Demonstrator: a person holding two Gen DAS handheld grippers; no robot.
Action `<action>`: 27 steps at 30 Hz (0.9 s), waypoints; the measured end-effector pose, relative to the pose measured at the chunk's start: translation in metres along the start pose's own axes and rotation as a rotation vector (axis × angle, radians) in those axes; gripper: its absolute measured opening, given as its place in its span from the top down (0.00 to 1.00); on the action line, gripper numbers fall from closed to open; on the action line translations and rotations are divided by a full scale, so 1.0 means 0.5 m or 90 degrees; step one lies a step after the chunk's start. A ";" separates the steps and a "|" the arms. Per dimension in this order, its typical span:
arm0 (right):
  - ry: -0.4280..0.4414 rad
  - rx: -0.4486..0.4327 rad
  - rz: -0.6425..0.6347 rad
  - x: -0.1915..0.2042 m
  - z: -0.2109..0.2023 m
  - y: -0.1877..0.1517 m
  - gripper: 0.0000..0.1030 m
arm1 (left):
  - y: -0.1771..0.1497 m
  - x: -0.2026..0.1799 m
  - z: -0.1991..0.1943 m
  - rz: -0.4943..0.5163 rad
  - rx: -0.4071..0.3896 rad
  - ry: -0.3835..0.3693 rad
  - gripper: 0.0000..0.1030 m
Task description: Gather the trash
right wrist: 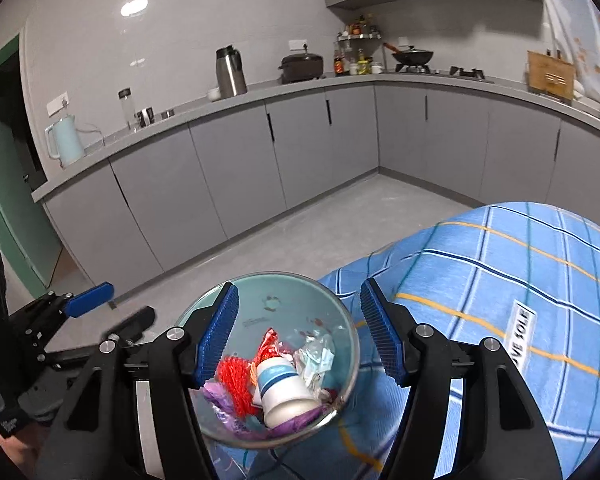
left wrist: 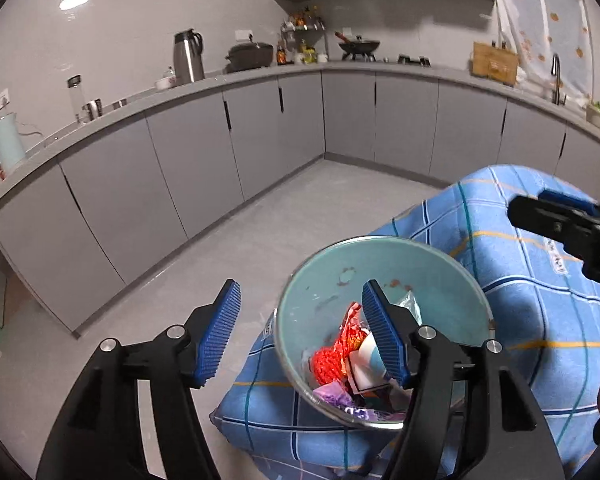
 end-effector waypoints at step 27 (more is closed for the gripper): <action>0.001 -0.075 -0.010 0.042 -0.153 0.014 0.38 | 0.064 0.005 -0.175 -0.007 -0.109 0.003 0.24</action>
Point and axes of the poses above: each gripper's, at about its wrist camera, not at the fingertips, and z roughly the way its jaws point, x to its left, y to its top, the point moved 8 cm from there along z, roughly the way its jaws point, and after that the axes turned 2 degrees about -y, right-handed, at the moved point
